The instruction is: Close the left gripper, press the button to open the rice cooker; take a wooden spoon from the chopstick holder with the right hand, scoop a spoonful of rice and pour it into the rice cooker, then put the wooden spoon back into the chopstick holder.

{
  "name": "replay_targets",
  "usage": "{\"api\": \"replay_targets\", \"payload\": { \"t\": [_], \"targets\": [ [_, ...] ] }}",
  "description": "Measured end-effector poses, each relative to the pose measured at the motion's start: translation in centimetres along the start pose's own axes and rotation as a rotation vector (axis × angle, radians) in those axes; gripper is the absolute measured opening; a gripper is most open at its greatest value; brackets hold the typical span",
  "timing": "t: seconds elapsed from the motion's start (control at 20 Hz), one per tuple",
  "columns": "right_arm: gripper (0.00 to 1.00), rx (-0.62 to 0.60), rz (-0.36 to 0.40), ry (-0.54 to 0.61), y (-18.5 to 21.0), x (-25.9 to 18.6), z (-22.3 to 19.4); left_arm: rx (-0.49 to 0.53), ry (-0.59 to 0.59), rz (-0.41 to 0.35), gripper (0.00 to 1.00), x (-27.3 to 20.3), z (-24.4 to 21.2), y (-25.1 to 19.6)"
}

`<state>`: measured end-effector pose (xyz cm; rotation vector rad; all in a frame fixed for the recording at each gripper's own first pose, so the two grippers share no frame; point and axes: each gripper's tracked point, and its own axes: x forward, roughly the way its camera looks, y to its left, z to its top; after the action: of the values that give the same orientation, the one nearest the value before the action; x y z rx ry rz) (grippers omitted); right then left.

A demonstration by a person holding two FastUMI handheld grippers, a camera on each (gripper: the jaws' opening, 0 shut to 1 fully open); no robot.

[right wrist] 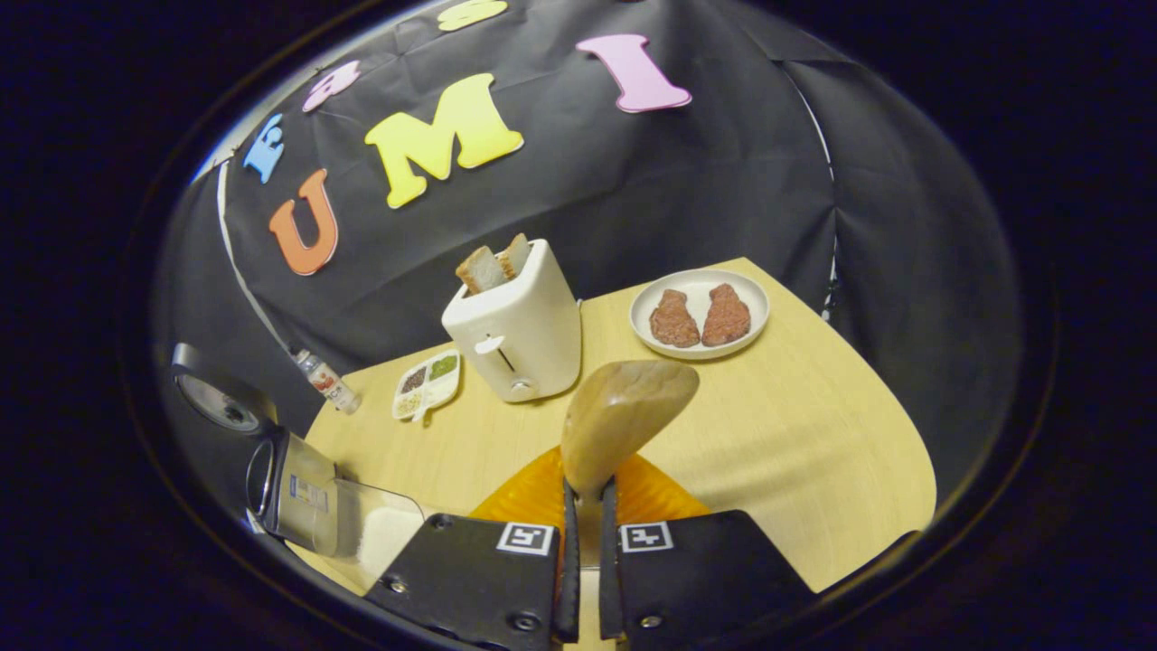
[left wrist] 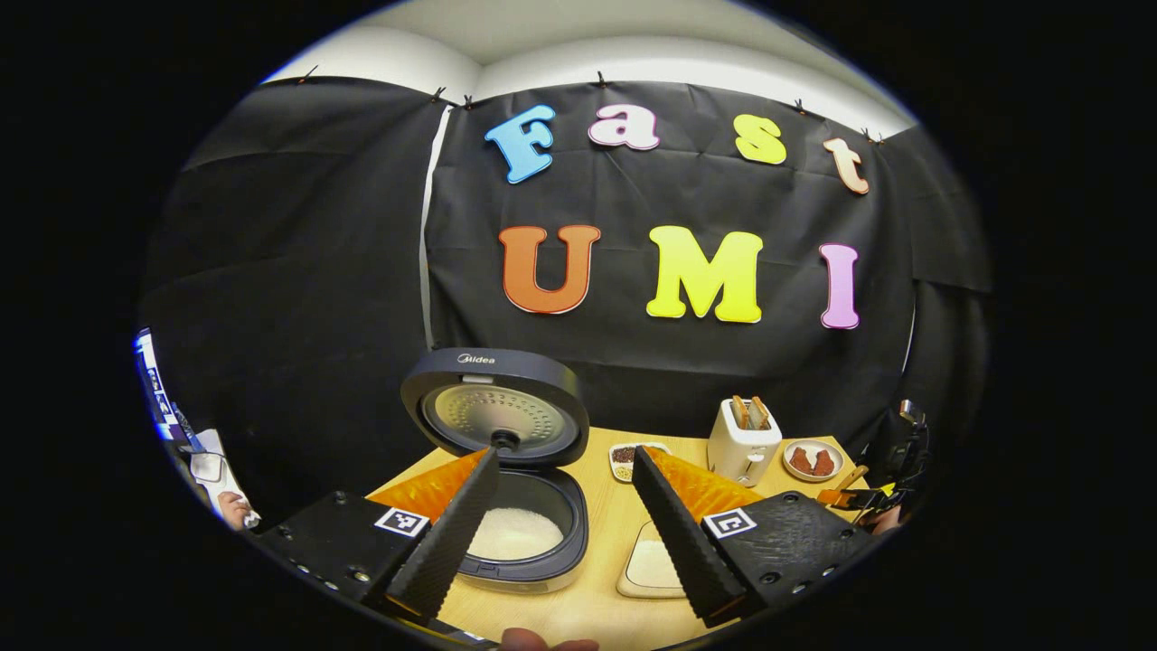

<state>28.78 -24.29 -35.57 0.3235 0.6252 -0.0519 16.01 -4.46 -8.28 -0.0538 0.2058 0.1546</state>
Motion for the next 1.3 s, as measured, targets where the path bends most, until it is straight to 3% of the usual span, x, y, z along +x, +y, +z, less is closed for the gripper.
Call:
{"api": "replay_targets", "payload": {
  "t": [0.25,0.45,0.8,0.95,1.1,1.3],
  "targets": [
    [0.12,-0.024,-0.016,-0.075,1.7,-3.1,4.4,-0.034,-0.013,-0.010,0.95,-0.3,0.0,1.3],
    [0.10,-0.075,0.029,-0.125,6.8,-7.3,6.4,-0.056,-0.017,-0.044,0.95,-0.8,0.0,2.1],
    [0.10,-0.170,0.091,-0.114,17.7,-10.8,1.4,-0.012,-0.069,-0.096,0.95,-1.7,1.2,6.6],
    [0.10,-0.179,0.041,-0.057,18.4,-9.0,-3.3,-0.011,-0.077,-0.092,0.95,-2.2,1.4,9.4],
    [0.10,-0.212,-0.054,-0.010,17.3,-6.5,-7.3,-0.017,-0.087,-0.082,0.95,-2.5,1.7,12.1],
    [0.10,-0.345,-0.153,-0.043,17.4,-5.0,-9.1,-0.013,-0.071,-0.092,0.95,-2.2,0.9,14.4]
  ]
}}
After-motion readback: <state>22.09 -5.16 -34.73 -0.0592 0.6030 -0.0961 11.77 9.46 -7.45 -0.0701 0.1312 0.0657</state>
